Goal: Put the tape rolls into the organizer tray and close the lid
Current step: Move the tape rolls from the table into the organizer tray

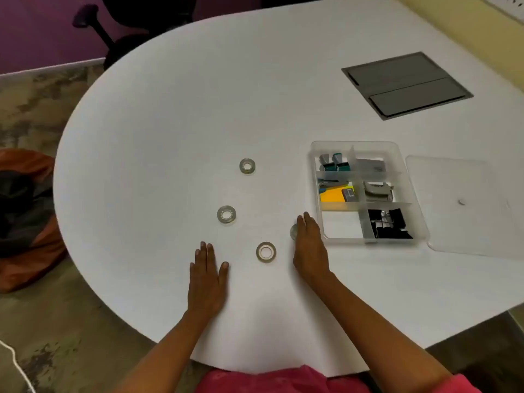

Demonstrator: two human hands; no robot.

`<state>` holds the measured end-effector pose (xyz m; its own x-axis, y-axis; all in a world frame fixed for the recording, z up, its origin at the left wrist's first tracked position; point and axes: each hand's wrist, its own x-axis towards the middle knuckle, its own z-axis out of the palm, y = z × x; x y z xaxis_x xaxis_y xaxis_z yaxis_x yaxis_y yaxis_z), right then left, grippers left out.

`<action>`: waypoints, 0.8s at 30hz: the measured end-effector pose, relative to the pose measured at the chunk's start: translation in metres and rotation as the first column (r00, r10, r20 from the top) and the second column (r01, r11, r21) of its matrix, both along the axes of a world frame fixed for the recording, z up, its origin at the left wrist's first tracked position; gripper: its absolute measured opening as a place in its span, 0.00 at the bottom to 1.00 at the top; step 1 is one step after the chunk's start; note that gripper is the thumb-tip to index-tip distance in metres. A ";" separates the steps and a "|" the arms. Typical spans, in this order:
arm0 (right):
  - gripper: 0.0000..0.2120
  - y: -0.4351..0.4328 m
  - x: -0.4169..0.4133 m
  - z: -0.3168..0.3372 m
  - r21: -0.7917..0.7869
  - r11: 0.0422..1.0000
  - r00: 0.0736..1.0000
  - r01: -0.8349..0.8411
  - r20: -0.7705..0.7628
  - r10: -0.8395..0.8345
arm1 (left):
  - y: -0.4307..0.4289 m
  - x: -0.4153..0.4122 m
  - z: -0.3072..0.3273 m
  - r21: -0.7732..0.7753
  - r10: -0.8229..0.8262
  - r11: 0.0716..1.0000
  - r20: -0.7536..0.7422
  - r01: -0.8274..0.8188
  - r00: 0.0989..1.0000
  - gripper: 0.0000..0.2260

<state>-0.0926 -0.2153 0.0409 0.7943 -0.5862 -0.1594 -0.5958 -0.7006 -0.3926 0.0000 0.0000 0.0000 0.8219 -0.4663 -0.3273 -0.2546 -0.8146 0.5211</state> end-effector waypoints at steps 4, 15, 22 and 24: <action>0.31 -0.013 0.005 -0.007 0.003 1.000 0.998 -0.003 -0.070 0.003 | -0.003 0.005 -0.007 0.103 -0.049 0.994 0.065 0.042 0.997 0.32; 0.26 -0.014 0.014 0.013 -0.048 0.998 0.985 -0.035 0.164 0.043 | -0.012 0.013 -0.014 0.199 -0.122 0.976 0.179 0.085 0.976 0.39; 0.26 -0.047 -0.008 0.043 -0.019 0.915 0.827 0.402 0.435 -0.355 | -0.013 0.011 -0.014 0.251 -0.122 0.965 0.188 0.072 0.975 0.37; 0.26 -0.062 -0.013 0.044 -0.024 0.889 0.822 0.457 0.392 -0.412 | -0.013 0.011 -0.015 0.258 -0.126 0.963 0.185 0.076 0.975 0.38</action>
<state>-0.1056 -0.2773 0.0847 0.4389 -0.8805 0.1794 -0.6773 -0.4553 -0.5779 0.0110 -0.0132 -0.0146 0.8346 -0.4752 -0.2786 -0.4199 -0.8762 0.2365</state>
